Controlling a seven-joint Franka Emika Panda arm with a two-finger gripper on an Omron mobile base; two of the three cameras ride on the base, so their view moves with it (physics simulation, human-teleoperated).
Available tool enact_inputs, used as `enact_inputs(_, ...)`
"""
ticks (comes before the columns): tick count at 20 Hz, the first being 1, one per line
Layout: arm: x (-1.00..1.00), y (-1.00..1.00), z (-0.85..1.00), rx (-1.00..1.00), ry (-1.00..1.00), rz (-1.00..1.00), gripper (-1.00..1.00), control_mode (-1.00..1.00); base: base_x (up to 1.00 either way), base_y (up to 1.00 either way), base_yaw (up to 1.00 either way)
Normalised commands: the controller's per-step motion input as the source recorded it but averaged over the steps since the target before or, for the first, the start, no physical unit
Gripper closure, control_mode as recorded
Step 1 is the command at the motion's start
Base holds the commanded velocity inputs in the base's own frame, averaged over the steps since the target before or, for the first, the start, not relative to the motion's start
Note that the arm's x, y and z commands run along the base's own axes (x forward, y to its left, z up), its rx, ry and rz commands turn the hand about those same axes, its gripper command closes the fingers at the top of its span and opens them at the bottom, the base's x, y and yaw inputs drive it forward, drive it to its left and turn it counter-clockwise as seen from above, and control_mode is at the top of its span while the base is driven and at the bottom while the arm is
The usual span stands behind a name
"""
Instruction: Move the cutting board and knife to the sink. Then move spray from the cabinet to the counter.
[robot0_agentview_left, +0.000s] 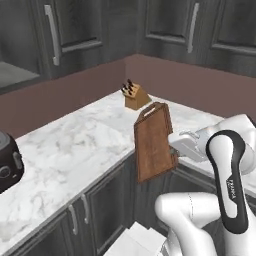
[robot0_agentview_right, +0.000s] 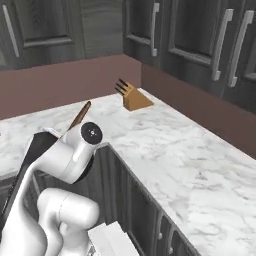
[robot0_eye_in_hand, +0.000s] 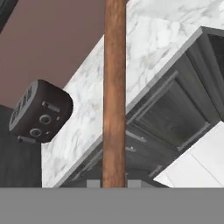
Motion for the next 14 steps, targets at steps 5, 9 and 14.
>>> enact_inputs(5, 0.0, 0.0, 0.0, 0.0, 0.0, 0.0, 1.0, 1.0, -0.41, 0.1, -0.58)
enact_inputs(9, 0.0, 0.0, 0.0, 0.0, 0.0, 0.0, 1.0, 1.0, -0.29, -0.27, -0.53)
enact_inputs(14, 0.0, 0.0, 0.0, 0.0, 0.0, 0.0, 1.0, 1.0, -0.37, -0.59, -0.47)
